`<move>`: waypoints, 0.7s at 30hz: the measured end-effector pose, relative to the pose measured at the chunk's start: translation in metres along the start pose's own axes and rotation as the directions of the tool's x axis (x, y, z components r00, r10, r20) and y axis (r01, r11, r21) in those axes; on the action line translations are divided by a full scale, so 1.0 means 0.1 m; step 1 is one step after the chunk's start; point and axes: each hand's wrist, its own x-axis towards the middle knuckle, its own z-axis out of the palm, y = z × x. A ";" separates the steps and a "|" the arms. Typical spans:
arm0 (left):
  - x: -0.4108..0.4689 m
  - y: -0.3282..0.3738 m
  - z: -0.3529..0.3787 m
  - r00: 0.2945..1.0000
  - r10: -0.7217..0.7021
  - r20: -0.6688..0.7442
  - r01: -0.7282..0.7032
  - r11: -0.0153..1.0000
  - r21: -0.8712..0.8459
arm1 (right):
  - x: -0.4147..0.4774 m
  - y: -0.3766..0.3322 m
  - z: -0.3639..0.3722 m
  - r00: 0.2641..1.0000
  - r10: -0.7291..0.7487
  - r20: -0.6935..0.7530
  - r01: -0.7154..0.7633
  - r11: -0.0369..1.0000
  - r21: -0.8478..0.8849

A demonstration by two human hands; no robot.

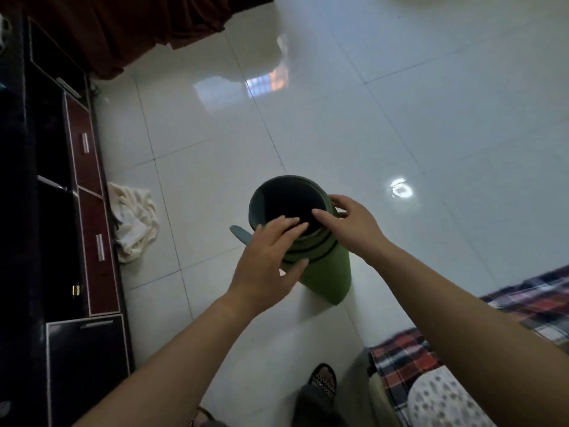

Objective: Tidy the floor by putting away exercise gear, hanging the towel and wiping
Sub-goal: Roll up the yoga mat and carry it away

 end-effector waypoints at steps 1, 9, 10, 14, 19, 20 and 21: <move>0.00 -0.03 -0.03 0.992 -0.090 -0.090 0.087 0.996 -0.032 | -0.03 0.03 -0.04 1.000 0.005 -0.010 -0.005 1.000 0.026; 0.15 -0.14 -0.07 0.866 -0.498 0.045 0.483 0.811 -0.329 | -0.20 0.24 -0.22 0.995 0.087 -0.040 -0.079 0.981 0.178; 0.20 -0.13 -0.06 0.873 -0.481 0.083 0.478 0.808 -0.345 | -0.25 0.25 -0.23 0.994 0.097 -0.044 -0.088 0.981 0.175; 0.37 -0.07 -0.02 0.839 -0.470 0.275 0.542 0.766 -0.345 | -0.42 0.33 -0.29 0.985 0.155 -0.074 -0.141 0.977 0.163; 0.42 -0.11 -0.01 0.812 -0.449 0.374 0.563 0.772 -0.296 | -0.51 0.45 -0.46 0.972 0.220 -0.078 -0.205 0.964 0.167; 0.44 -0.12 0.00 0.806 -0.451 0.382 0.569 0.767 -0.295 | -0.51 0.48 -0.48 0.970 0.230 -0.077 -0.214 0.961 0.174; 0.46 -0.12 0.01 0.798 -0.458 0.393 0.581 0.757 -0.297 | -0.49 0.50 -0.49 0.967 0.243 -0.079 -0.226 0.957 0.180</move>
